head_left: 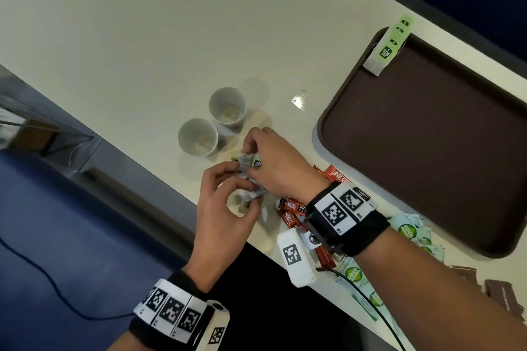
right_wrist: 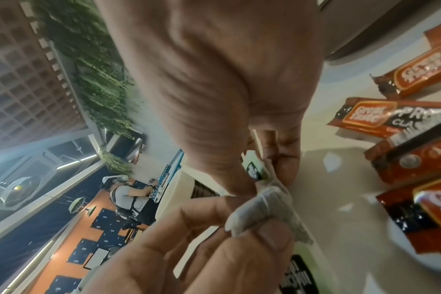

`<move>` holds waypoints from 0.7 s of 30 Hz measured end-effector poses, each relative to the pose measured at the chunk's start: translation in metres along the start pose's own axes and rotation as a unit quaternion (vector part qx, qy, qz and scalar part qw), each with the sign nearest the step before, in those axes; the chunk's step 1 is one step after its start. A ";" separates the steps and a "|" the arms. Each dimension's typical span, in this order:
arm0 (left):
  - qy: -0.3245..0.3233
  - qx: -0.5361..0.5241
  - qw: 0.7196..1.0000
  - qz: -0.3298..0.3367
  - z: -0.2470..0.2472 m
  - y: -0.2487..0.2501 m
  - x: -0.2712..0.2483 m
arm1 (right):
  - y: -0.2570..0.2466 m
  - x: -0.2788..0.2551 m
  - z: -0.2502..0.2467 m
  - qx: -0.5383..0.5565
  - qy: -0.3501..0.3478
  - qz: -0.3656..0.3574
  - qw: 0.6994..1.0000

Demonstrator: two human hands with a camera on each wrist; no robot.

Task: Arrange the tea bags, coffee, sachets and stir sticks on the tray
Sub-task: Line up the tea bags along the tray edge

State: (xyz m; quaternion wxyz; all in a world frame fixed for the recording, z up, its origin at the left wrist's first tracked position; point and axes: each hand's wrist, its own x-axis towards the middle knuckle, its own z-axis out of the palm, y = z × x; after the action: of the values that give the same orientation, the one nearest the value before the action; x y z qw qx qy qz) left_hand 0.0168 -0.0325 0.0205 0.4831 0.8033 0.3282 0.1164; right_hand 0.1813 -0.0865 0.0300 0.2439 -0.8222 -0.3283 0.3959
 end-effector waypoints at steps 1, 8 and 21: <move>-0.002 0.000 1.000 0.004 0.000 0.000 0.000 | 0.000 -0.001 0.000 0.005 -0.001 0.001 1.000; -0.032 -0.020 0.999 0.012 -0.003 0.005 0.001 | 0.007 -0.010 -0.012 0.074 -0.004 0.028 0.997; -0.092 -0.288 0.948 -0.099 0.013 0.101 0.068 | 0.048 -0.071 -0.114 0.201 0.154 0.069 0.965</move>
State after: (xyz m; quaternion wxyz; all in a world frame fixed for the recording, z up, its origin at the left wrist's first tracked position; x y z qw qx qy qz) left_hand 0.1162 -0.0300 0.0910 0.7310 0.6009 0.3127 0.0826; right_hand 0.2567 -0.1868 0.0981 0.4237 -0.8279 -0.1426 0.3387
